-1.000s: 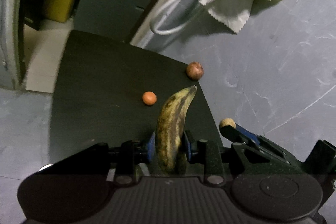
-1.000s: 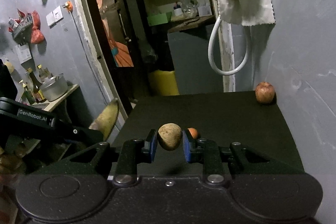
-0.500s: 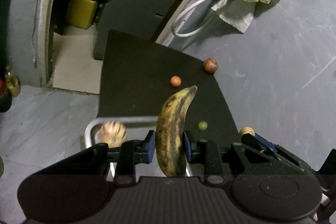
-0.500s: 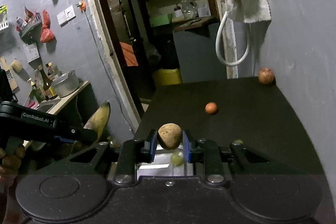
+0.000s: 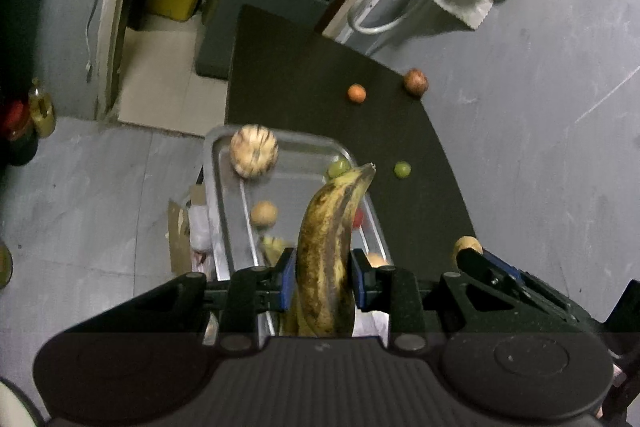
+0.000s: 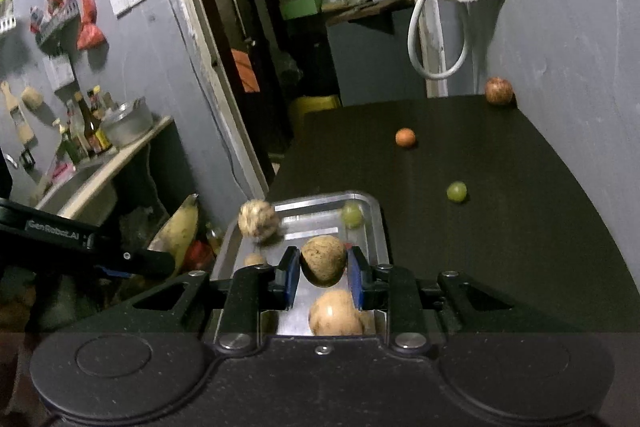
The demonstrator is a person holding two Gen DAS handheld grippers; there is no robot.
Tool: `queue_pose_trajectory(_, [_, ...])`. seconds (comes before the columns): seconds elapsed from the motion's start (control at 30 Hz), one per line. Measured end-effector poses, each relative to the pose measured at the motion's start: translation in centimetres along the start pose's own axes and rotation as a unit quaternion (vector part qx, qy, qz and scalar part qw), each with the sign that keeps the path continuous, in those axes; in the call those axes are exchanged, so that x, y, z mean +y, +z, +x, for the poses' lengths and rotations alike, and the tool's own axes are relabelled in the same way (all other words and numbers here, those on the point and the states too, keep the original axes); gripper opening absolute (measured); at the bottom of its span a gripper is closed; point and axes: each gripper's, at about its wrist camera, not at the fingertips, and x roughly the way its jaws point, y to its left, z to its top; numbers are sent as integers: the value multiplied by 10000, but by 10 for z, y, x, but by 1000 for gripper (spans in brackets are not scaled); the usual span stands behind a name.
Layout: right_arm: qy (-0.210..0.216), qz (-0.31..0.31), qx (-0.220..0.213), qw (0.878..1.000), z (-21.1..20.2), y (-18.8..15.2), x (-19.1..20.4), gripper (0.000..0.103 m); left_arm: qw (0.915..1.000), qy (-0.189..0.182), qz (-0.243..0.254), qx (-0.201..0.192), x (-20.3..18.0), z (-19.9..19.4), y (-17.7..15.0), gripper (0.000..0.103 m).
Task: Organize fruits
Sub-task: 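Carry the banana and tan fruit over the silver tray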
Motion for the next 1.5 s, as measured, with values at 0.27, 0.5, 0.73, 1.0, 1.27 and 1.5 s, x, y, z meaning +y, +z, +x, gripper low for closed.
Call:
queue_pose_trajectory(0.27, [-174,-381,388,9984,-4,-36,5,28,9987,-115,212,443,-2,4,-35,30])
queue_pose_trajectory(0.5, [-247,-451,622,9967,-6,-59,2,28,9972,-67,285,683,-6,12,-59,30])
queue_pose_trajectory(0.73, [-125,-516,808,9953,7,-66,6,28,9991,-16,81,418,5,6,-67,30])
queue_pose_trajectory(1.0, [-36,-946,985,9906,32,-62,17,28,9982,407,-351,277,19,11,-58,31])
queue_pose_trajectory(1.27, [129,-1193,1186,9857,54,-63,23,28,9955,683,-518,399,26,33,-52,31])
queue_pose_trajectory(1.5, [-3,-1272,1265,9838,60,-66,20,28,9953,622,-429,608,20,50,-52,31])
